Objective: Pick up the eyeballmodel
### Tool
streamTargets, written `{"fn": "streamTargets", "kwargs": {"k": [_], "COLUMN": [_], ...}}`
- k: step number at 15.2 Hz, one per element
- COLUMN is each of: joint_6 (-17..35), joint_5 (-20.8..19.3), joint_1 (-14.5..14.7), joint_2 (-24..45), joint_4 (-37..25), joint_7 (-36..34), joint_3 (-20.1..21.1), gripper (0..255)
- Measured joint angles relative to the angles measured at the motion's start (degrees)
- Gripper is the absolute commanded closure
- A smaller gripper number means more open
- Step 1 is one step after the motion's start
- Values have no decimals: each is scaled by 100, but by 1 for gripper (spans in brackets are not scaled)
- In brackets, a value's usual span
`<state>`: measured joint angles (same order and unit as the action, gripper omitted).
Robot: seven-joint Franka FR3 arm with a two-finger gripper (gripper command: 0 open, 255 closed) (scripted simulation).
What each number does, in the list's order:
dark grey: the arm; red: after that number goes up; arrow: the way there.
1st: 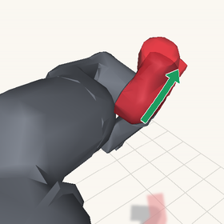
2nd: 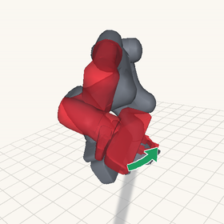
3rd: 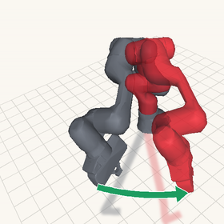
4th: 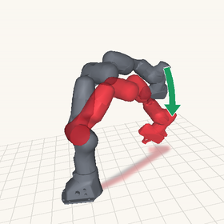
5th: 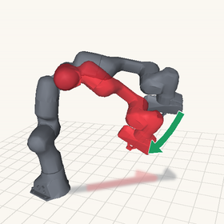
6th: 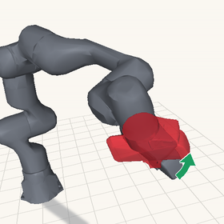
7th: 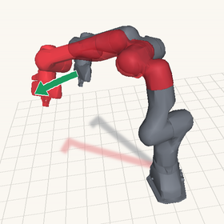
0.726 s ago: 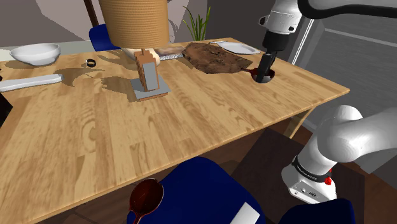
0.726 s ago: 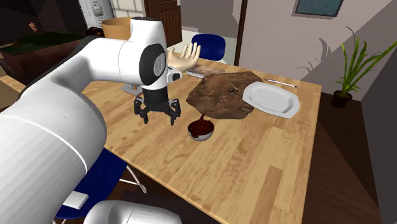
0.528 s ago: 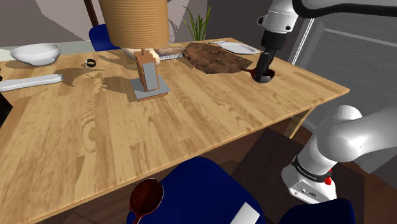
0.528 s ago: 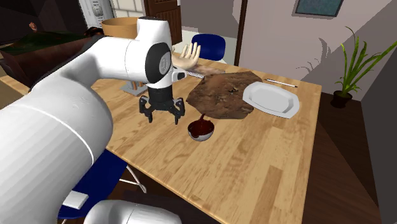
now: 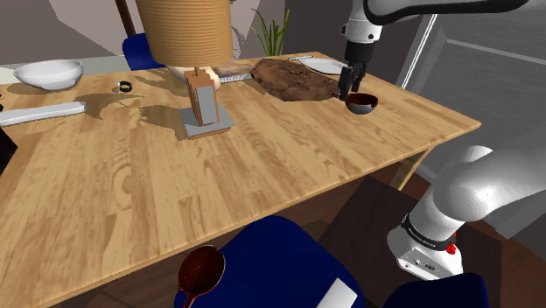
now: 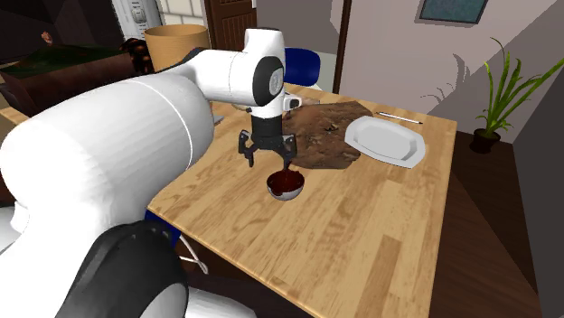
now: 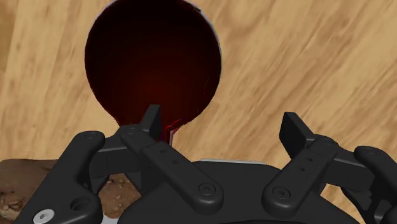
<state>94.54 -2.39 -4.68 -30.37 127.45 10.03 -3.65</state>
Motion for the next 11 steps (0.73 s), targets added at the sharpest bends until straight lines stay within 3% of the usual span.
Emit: {"fn": "streamTargets", "kwargs": {"k": [5, 11], "joint_6": [56, 441], "joint_5": [-270, -308], "joint_1": [-220, -244], "joint_2": [874, 971], "joint_4": [-625, -313], "joint_7": [151, 127], "joint_3": [-263, -292], "gripper": [0, 0]}}
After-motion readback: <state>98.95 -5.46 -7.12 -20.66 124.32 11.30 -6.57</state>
